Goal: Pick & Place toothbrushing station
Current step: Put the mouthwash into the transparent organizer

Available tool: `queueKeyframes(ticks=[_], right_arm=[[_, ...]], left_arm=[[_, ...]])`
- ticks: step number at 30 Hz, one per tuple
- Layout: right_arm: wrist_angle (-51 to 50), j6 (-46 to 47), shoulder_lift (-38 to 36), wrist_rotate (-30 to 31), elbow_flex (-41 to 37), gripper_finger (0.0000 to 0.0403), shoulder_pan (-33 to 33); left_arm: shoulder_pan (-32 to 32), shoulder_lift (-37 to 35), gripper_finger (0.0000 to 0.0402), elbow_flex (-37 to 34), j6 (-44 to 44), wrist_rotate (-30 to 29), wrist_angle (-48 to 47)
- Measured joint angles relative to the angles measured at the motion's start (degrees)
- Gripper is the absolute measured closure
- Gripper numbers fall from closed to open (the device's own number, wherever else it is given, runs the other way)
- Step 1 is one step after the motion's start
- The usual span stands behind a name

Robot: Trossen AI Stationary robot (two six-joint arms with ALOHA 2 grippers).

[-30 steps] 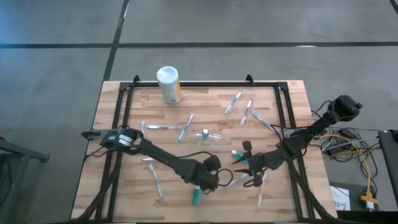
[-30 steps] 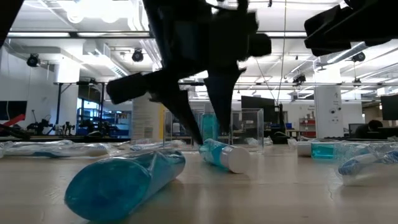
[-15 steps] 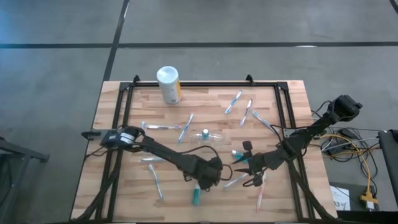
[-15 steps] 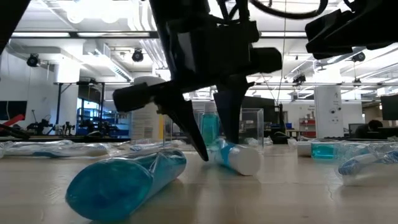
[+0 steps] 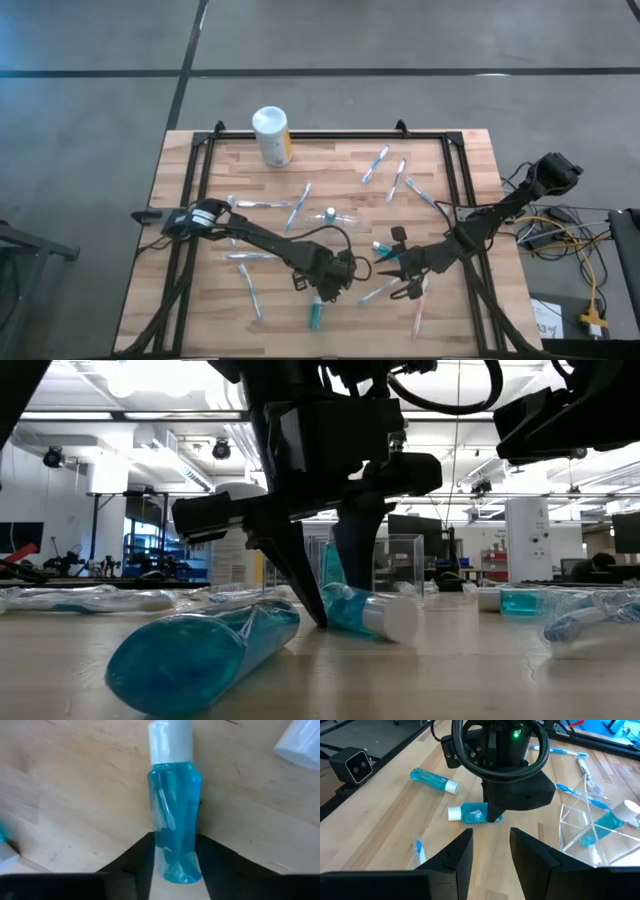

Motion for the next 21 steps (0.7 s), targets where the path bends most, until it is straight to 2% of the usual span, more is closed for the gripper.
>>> queueKeyframes(ticks=[6,10,18,21], right_arm=[[0.07,-1.41,0.0,0.03,-0.15,0.0282,-0.02],[0.32,-1.5,0.0,0.05,-0.15,0.0282,-0.02],[4.69,-1.96,-0.02,0.09,-0.17,0.0282,-0.02],[5.18,-2.09,-0.02,0.09,-0.17,0.0282,-0.02]], left_arm=[[0.0,0.07,0.035,0.02,-5.15,1.45,1.02],[0.0,-0.06,0.0353,0.02,-11.97,1.66,1.04],[-1.91,-3.14,0.0354,-0.43,-17.52,1.88,-2.07],[-2.99,-6.08,0.0355,-0.46,-20.33,0.02,-3.04]])
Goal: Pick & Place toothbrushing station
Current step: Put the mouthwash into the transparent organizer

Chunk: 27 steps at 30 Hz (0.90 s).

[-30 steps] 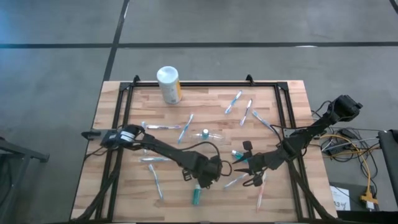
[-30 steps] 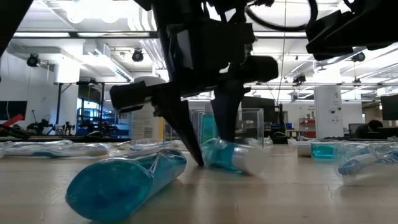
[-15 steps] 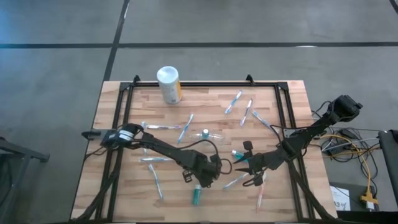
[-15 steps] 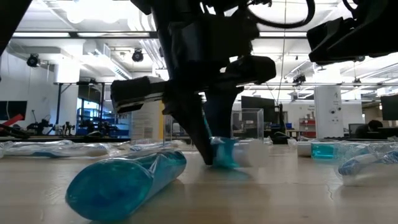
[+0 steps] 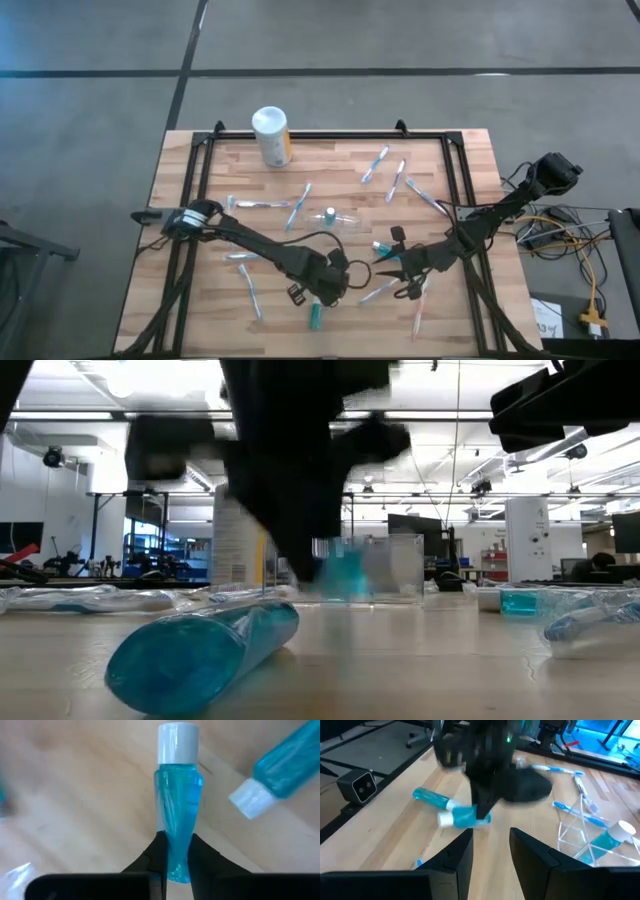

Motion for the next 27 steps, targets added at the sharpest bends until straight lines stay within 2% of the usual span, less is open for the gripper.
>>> queueKeyframes(ticks=[7,10,13,16,19,23,27], right_arm=[[-0.05,0.15,0.0,0.0,0.0,0.0282,0.0],[-0.07,0.15,0.0,0.0,0.0,0.0282,0.0],[0.38,0.14,0.0,0.01,0.0,0.0282,0.0],[2.58,-0.04,0.0,0.0,0.0,0.0282,0.0],[4.74,-0.29,0.0,0.0,0.0,0.0282,0.0],[8.92,-2.43,0.4,1.79,0.0,0.0282,0.0],[16.81,-6.08,2.22,3.94,0.0,0.027,-0.05]], left_arm=[[-2.8,-8.28,0.036,-3.26,-7.64,-3.11,-1.18],[-4.16,-13.65,0.036,-6.61,-12.47,-4.43,0.29],[-5.66,-19.3,0.0363,-12.86,-16.78,-4.77,5.16],[-6.89,-25.64,0.0365,-21.12,-21.1,-5.37,13.89],[-8.09,-32.41,0.0368,-30.15,-25.48,-9.83,24.46],[-9.33,-39.31,0.037,-42.64,-30.83,-15.68,41.43],[-9.95,-43.91,0.0378,-53.33,-34.19,-18.31,60.69]])
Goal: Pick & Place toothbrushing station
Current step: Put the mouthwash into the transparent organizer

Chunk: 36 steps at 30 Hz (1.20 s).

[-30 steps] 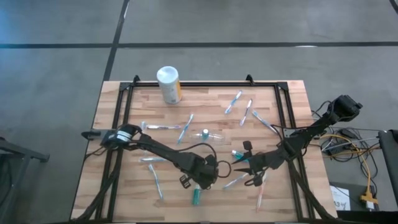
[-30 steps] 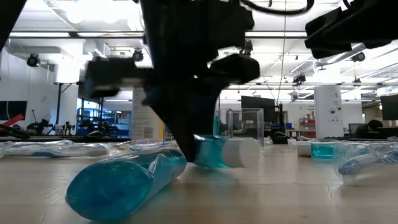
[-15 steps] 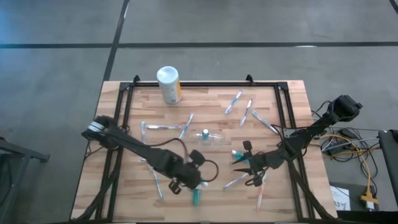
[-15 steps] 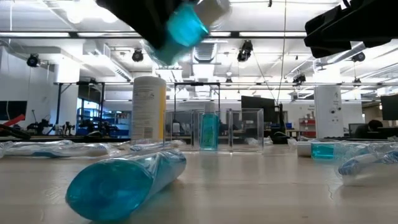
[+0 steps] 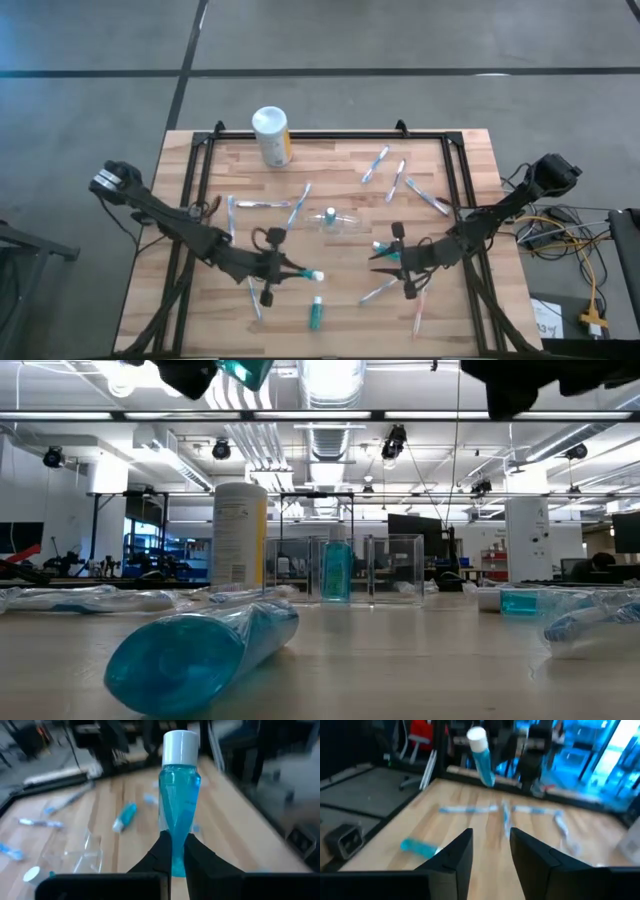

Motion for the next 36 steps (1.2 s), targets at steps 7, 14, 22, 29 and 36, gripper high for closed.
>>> queueKeyframes(ticks=[7,14,22,29,36], right_arm=[[8.27,-4.73,2.49,0.08,2.33,0.0211,-1.71],[8.02,-3.58,8.42,-9.01,10.15,0.0163,-8.53],[8.13,-3.73,18.61,-23.0,19.64,0.0135,-15.4],[5.93,2.09,23.14,-30.21,23.93,0.0117,-19.04],[-0.7,3.94,21.31,-30.02,22.05,0.0113,-20.31]], left_arm=[[0.01,-0.45,0.0382,-13.17,-3.87,-0.08,24.64],[0.03,1.7,0.0383,-17.02,-4.56,-1.45,32.86],[0.01,1.93,0.0395,-15.99,-2.03,-1.5,32.77],[0.07,1.77,0.0401,-15.79,-1.46,-3.77,33.7],[0.12,1.51,0.0401,-15.91,-10.97,-5.36,25.65]])
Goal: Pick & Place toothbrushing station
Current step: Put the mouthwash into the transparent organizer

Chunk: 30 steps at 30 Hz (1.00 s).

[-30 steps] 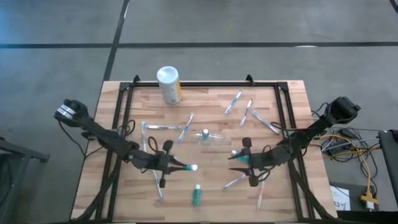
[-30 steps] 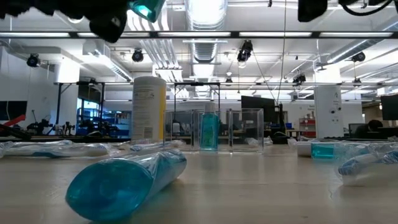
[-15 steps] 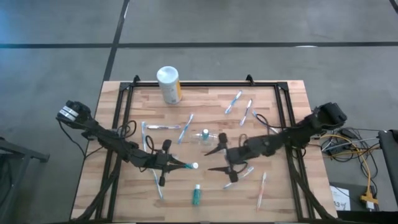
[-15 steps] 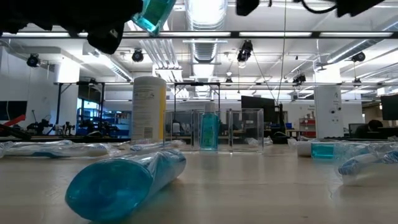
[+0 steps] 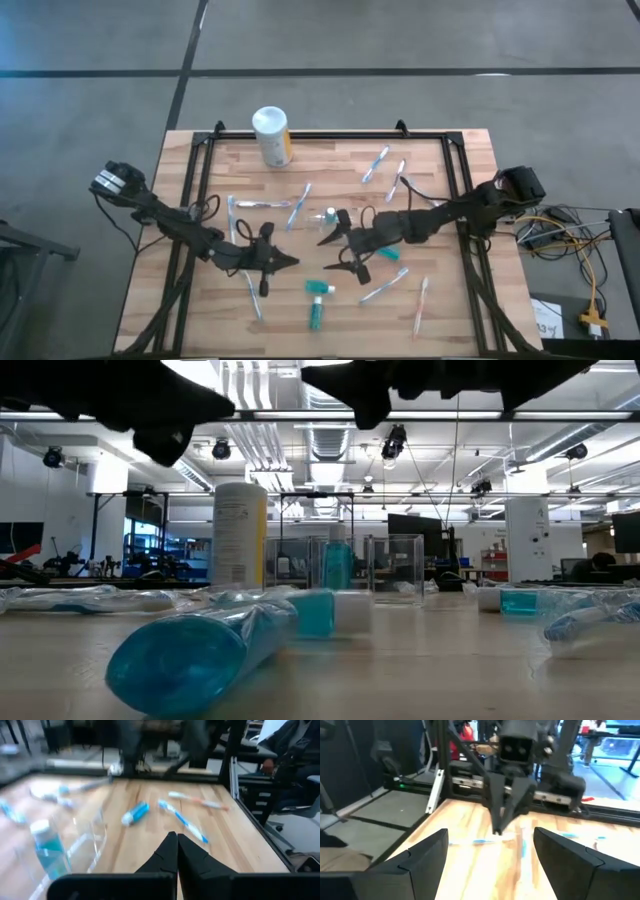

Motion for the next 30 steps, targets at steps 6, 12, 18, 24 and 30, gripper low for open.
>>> queueKeyframes(ticks=[6,12,18,24,30], right_arm=[[-0.8,-1.22,-4.49,-0.46,-3.3,0.0116,1.34],[2.14,-1.67,-11.78,-1.03,-10.45,0.0138,3.79],[16.7,-0.2,-18.43,2.86,-22.25,0.0167,8.1],[19.94,0.51,-21.62,15.65,-30.46,0.0186,14.5],[20.88,2.28,-22.22,18.07,-32.79,0.0197,20.68]], left_arm=[[-0.24,0.0,0.038,0.03,-5.06,2.44,-1.76],[-0.33,0.39,0.0356,1.98,-5.76,2.61,-1.62],[-0.35,3.7,0.0319,5.5,-5.96,4.3,-2.07],[-0.39,9.28,0.0289,10.55,-3.25,5.29,-3.78],[-0.21,14.73,0.0284,17.42,-10.57,11.1,-8.74]])
